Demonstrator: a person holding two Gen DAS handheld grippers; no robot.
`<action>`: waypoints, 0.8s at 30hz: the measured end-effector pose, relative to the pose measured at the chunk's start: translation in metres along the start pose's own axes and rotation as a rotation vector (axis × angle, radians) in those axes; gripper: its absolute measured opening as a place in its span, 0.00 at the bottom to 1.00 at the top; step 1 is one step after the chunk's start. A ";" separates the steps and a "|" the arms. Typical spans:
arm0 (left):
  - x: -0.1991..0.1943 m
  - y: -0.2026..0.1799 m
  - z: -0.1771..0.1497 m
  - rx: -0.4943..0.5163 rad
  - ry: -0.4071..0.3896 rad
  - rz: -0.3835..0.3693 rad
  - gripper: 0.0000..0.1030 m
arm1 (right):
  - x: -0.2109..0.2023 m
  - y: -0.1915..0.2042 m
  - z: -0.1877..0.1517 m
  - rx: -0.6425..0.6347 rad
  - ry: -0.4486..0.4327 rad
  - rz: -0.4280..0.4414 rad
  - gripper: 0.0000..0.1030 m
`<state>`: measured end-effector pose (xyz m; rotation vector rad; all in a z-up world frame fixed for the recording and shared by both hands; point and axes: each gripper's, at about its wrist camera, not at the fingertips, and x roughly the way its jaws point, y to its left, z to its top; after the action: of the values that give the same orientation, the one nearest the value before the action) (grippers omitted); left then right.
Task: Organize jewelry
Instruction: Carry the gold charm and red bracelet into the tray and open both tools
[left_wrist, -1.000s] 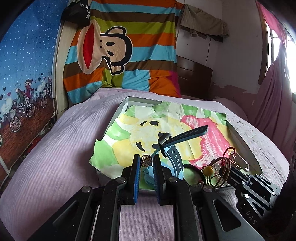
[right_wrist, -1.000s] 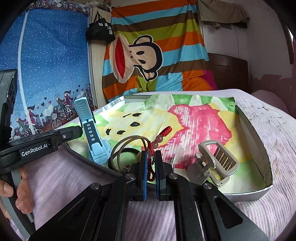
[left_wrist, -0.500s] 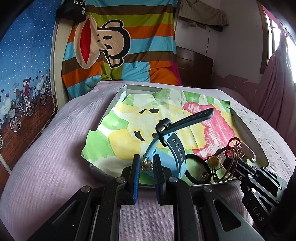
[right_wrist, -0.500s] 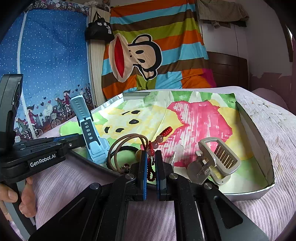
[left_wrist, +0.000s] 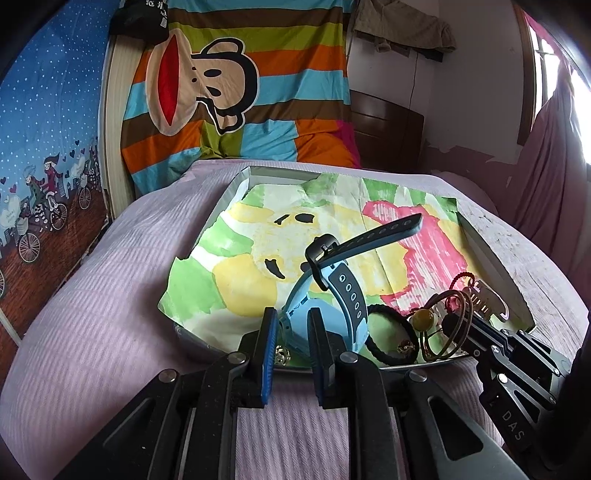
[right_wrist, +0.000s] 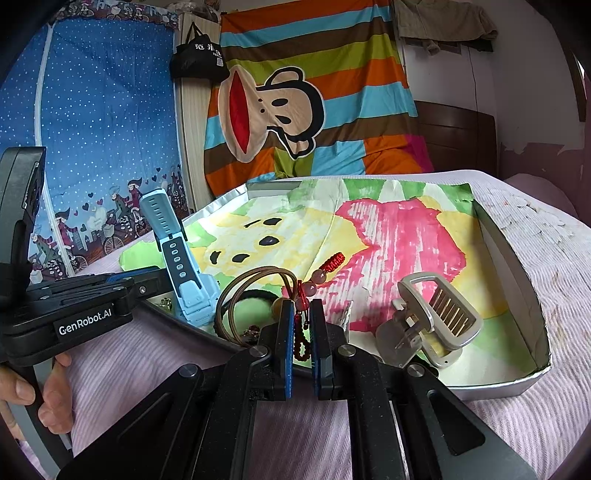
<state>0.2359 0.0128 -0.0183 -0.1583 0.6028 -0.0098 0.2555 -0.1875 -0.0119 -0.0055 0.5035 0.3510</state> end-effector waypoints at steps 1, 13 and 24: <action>0.000 0.000 0.000 -0.001 -0.002 -0.002 0.19 | 0.000 0.000 0.000 0.000 -0.001 0.002 0.08; -0.012 0.009 -0.001 -0.044 -0.041 -0.016 0.39 | -0.007 0.002 -0.003 0.005 -0.026 0.002 0.33; -0.033 0.013 -0.004 -0.069 -0.123 0.007 0.73 | -0.035 0.000 -0.004 0.029 -0.146 -0.049 0.49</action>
<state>0.2065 0.0269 -0.0048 -0.2220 0.4815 0.0276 0.2247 -0.1992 0.0013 0.0361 0.3633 0.2937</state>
